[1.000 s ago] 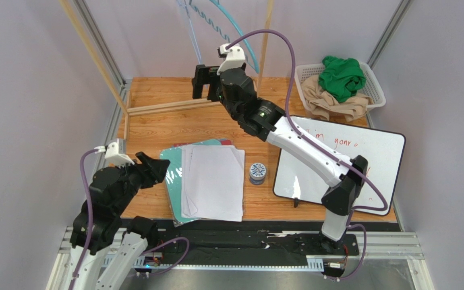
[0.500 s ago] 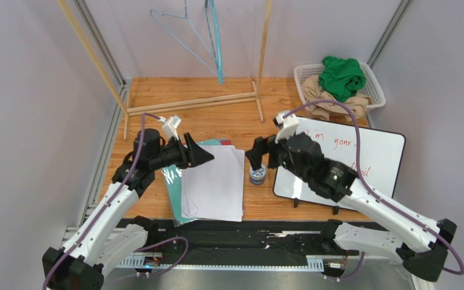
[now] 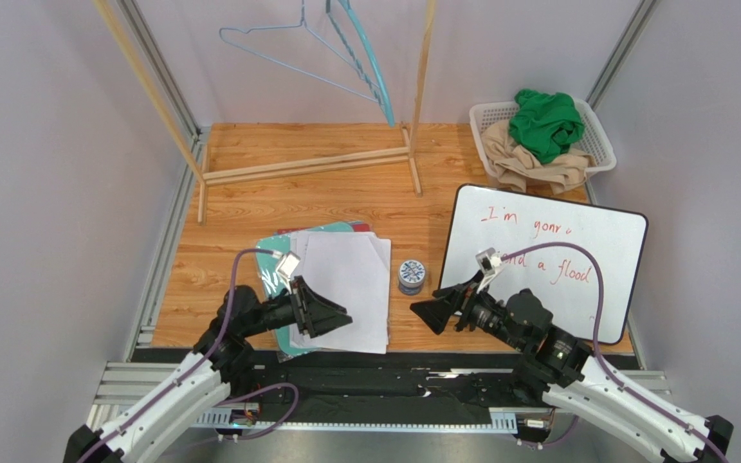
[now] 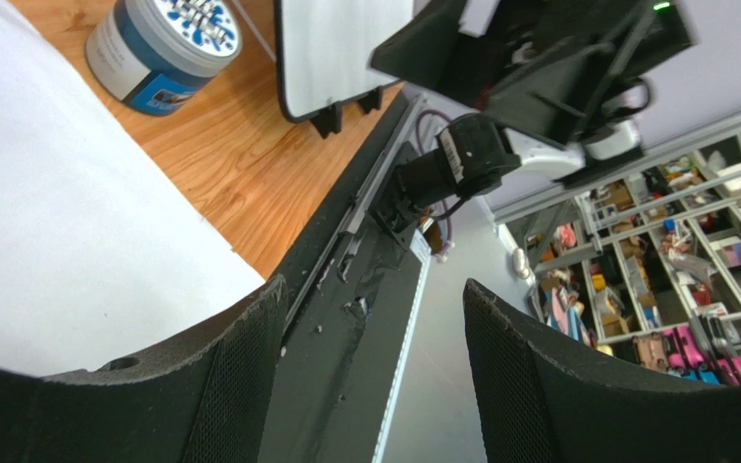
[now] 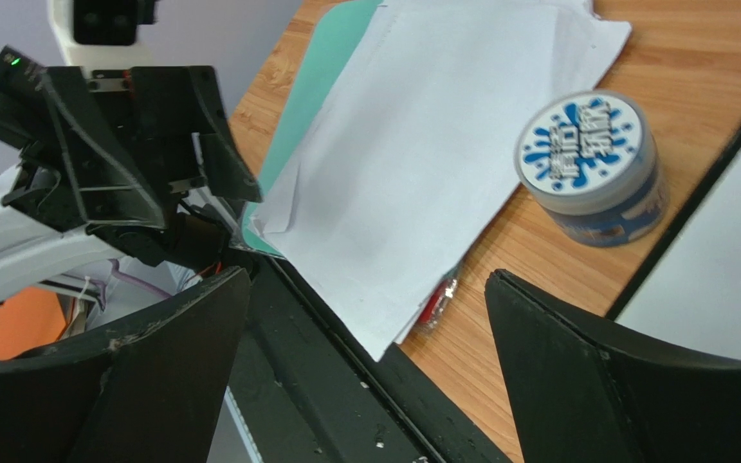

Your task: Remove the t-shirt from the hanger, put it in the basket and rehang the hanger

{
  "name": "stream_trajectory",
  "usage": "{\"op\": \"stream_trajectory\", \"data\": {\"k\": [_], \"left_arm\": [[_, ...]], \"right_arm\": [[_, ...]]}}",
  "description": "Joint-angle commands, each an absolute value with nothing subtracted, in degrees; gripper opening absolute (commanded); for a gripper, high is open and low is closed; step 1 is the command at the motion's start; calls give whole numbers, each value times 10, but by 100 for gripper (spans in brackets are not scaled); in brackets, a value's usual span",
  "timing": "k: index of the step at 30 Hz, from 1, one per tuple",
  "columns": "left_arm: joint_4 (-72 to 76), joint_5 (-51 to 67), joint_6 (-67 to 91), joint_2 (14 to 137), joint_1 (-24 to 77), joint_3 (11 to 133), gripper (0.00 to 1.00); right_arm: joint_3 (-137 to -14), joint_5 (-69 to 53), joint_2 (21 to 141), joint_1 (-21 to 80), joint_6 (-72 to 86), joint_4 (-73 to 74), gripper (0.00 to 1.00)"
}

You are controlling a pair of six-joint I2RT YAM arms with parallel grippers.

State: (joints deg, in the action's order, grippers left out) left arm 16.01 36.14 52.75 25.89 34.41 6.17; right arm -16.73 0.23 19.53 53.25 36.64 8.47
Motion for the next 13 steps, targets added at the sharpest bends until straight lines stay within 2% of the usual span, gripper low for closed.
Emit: {"op": "stream_trajectory", "data": {"k": [1, 5, 11, 13], "left_arm": [[191, 364, 584, 111, 345, -28, 73], [47, 373, 548, -70, 347, -17, 73], [92, 440, 542, -4, 347, -20, 74], [162, 469, 573, 16, 347, -24, 74]], "right_arm": [[-71, 51, 97, 536, 413, 39, 100], [-3, 50, -31, 536, 447, 58, 100], [45, 55, -5, 537, 474, 45, 100], [40, 18, -27, 537, 503, 19, 100]]}}
